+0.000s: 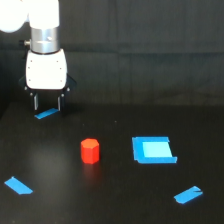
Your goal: Pick up the red object from the table
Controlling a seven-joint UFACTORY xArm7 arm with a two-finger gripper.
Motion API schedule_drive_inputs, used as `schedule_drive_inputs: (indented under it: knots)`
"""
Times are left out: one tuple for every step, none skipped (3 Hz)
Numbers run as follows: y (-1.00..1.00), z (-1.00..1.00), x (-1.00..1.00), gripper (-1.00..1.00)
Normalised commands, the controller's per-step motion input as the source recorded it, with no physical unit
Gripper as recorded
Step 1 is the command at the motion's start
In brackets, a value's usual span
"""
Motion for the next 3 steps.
schedule_drive_inputs:
  knots:
    - [-1.0,0.09,0.68,1.0]
    - [-0.87,0.05,0.58,0.94]
    - [-0.95,-0.06,0.65,1.0]
